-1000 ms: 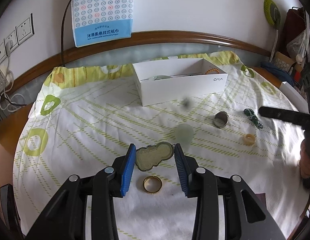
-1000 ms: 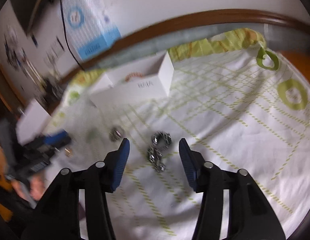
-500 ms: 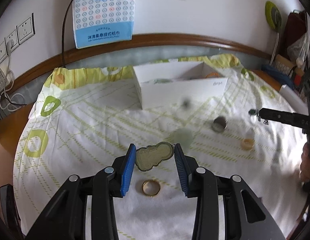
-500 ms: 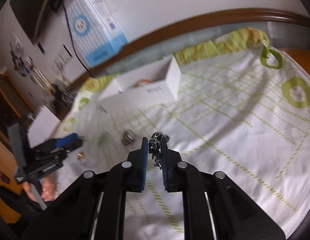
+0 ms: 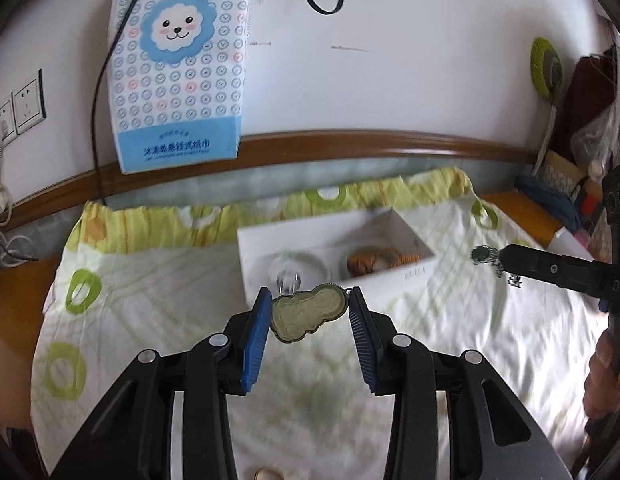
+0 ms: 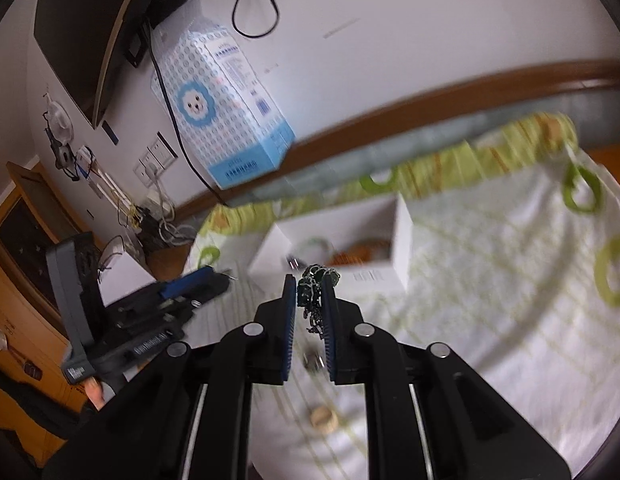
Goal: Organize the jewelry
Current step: 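Carry the pendant and bracelet into the white box and open both tools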
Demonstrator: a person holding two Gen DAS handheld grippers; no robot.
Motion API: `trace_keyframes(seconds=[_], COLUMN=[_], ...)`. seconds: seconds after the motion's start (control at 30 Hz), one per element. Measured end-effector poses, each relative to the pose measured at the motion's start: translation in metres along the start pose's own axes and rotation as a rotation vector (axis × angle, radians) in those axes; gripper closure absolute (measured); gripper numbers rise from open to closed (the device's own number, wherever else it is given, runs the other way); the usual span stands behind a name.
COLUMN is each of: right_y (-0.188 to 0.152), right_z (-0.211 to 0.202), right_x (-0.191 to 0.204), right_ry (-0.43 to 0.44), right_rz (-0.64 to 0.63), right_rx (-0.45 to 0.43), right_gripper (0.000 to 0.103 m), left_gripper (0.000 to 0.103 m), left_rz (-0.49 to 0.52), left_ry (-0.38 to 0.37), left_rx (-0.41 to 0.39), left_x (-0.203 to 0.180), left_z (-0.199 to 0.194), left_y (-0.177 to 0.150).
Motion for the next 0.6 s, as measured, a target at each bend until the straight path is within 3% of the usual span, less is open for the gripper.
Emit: trace_keyframes(seconds=[0.13, 0.43, 0.6], right_y=[0.018, 0.022, 0.022], right_z=[0.034, 0.1, 0.104], right_x=[-0.001, -0.044, -0.059], right_ry=[-0.009, -0.096, -0.061], right_rz=[-0.001, 0.057, 0.121], right_rx=[0.016, 0.088, 0.08], right_gripper=[0.091, 0.091, 0.082], left_gripper=[0.064, 0.063, 0.06], left_rz=[-0.038, -0.102, -0.112], left_ry=[-0.006, -0.013, -0.014], left_rx=[0.021, 0.105, 0.13], left_x=[0.002, 0.013, 0.018], left_z=[0.024, 0.086, 0.096], left_y=[0.015, 0.016, 0.01])
Point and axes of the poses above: each gripper's, at about its wrist camera, not at the fingertips, and z roughly the way its jaws point, x to its left, y to its top, the point moved 7 cm from there along z, roughly the way its jaws point, and after that the axes turned 3 degrees about y, right-handed, at the moved point
